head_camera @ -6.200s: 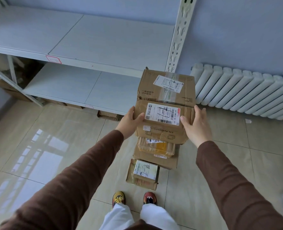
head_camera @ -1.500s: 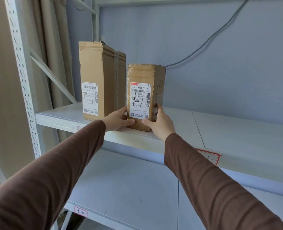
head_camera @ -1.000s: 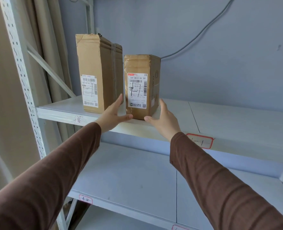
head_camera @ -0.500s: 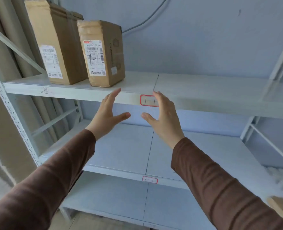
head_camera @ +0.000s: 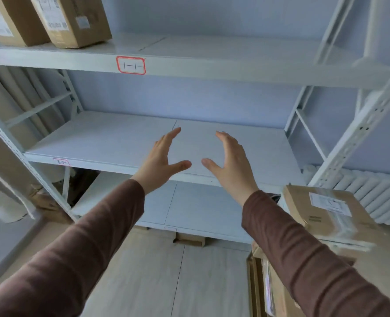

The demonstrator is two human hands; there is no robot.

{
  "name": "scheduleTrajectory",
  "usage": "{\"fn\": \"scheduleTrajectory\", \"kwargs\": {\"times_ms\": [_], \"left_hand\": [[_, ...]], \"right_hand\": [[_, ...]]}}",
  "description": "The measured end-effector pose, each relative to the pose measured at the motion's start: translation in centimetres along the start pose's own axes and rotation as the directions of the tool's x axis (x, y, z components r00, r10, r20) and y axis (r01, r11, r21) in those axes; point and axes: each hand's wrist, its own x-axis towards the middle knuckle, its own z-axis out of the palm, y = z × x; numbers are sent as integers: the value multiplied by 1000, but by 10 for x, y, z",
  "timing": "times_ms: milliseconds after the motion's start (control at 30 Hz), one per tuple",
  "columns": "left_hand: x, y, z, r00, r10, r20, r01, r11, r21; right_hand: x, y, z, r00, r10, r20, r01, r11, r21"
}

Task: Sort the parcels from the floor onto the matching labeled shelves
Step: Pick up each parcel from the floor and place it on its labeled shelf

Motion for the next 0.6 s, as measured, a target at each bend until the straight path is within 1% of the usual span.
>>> {"fn": "scheduleTrajectory", "kwargs": {"times_ms": [233, 333, 433, 533, 600], "left_hand": [[-52, 44, 80, 995, 21, 97, -15, 998, -66], [-73, 67, 113, 990, 12, 139, -2, 997, -77], [-83, 88, 143, 985, 1, 172, 17, 995, -103], [-81, 114, 181, 982, 6, 189, 13, 995, -99], [-78, 131, 208, 979, -6, 203, 25, 996, -91]], "right_hand": [[-101, 47, -47, 988, 151, -44, -150, 988, 38], [-135, 67, -70, 979, 200, -48, -200, 980, 6], [-156, 87, -95, 972, 229, -52, -227, 973, 27], [-171, 116, -125, 963, 261, -62, -262, 965, -4], [-180, 140, -144, 958, 281, -58, -282, 960, 4]]}}
